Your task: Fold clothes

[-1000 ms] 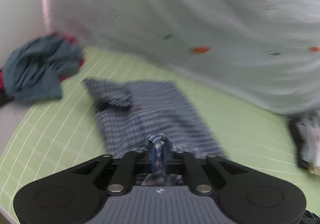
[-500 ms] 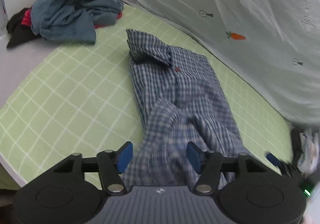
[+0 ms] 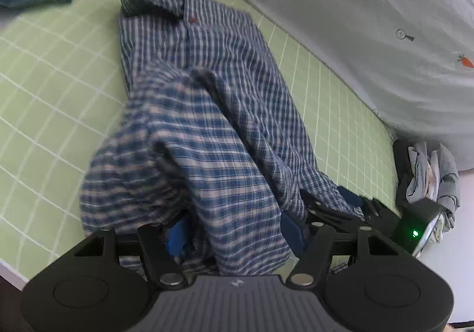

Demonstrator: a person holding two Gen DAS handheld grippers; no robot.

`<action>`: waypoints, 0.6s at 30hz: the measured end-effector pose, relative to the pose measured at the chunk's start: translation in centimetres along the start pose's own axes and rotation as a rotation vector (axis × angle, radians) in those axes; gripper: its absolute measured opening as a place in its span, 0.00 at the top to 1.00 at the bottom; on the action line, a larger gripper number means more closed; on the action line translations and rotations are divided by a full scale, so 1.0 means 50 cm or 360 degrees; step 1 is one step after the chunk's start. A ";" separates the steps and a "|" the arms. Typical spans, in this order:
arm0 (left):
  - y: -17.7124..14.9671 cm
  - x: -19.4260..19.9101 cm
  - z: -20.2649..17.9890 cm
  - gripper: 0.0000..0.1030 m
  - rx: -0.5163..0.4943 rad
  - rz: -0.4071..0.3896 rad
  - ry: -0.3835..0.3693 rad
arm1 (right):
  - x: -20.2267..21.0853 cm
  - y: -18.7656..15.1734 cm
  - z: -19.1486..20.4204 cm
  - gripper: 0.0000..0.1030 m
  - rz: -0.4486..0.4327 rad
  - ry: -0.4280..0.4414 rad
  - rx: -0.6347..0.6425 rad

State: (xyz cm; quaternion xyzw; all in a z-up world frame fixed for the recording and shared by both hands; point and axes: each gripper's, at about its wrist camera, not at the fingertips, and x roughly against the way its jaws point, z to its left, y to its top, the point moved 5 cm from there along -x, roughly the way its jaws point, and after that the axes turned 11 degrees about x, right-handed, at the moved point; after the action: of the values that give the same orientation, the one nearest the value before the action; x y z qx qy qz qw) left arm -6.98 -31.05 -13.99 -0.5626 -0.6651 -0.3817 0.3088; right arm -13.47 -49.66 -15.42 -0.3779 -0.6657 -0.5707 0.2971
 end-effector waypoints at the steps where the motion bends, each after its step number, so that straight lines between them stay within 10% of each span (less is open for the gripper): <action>1: 0.000 -0.006 0.003 0.47 0.0002 0.0002 0.0032 | 0.002 -0.013 -0.010 0.18 0.0010 0.0016 -0.0052; 4: 0.001 -0.017 0.015 0.91 0.0037 -0.0009 0.0103 | 0.003 -0.045 -0.037 0.19 0.0035 0.0076 -0.0201; 11: 0.026 0.040 0.027 0.96 -0.0079 -0.0370 0.0385 | 0.041 -0.072 -0.056 0.87 -0.0091 0.0047 -0.0291; 18: 0.012 0.086 0.040 0.96 -0.0277 -0.0571 0.0585 | 0.115 -0.088 -0.063 0.90 -0.0220 -0.0033 -0.0391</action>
State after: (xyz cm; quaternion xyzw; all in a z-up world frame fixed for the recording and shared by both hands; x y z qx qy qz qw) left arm -7.13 -27.10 -11.34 -0.3813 -0.6516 -0.5819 0.3023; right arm -20.37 -52.08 -12.47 -0.3706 -0.6182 -0.6631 0.2019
